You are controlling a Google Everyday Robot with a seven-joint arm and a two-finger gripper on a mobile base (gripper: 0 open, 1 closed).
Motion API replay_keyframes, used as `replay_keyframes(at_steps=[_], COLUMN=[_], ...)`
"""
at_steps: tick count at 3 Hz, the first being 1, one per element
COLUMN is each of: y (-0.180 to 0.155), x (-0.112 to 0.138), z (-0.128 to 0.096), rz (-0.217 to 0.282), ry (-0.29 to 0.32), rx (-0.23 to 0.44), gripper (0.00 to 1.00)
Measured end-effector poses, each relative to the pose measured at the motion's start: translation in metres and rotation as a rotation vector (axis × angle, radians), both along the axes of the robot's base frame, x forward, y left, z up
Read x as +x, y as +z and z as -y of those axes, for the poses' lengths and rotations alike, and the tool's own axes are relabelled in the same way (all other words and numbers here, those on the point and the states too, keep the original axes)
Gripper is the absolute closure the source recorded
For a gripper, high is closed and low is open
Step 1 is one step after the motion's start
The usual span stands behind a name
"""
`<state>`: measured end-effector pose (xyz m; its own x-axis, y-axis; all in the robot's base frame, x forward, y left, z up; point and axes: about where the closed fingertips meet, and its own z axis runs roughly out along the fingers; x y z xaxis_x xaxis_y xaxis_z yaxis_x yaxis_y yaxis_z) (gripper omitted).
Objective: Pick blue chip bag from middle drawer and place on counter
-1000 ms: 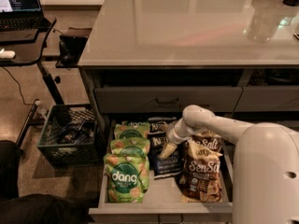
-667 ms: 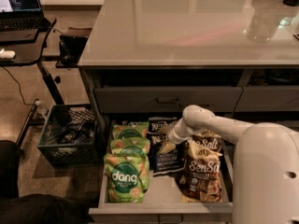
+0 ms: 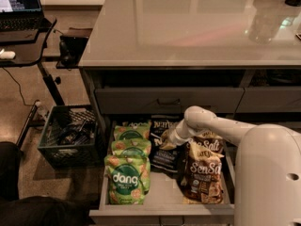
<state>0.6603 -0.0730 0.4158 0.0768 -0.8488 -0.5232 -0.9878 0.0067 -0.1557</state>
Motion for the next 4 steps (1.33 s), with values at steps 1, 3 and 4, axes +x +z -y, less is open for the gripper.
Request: replay_keyframes(at_steps=[1, 3, 4], y=[0.000, -0.003, 0.018], x=[0.000, -0.016, -0.045], z=[0.000, -0.002, 0.002], rz=[0.000, -0.016, 0.007], ry=[0.000, -0.002, -0.028], rx=[0.000, -0.003, 0.014], gripper=[1.00, 1.00, 1.00])
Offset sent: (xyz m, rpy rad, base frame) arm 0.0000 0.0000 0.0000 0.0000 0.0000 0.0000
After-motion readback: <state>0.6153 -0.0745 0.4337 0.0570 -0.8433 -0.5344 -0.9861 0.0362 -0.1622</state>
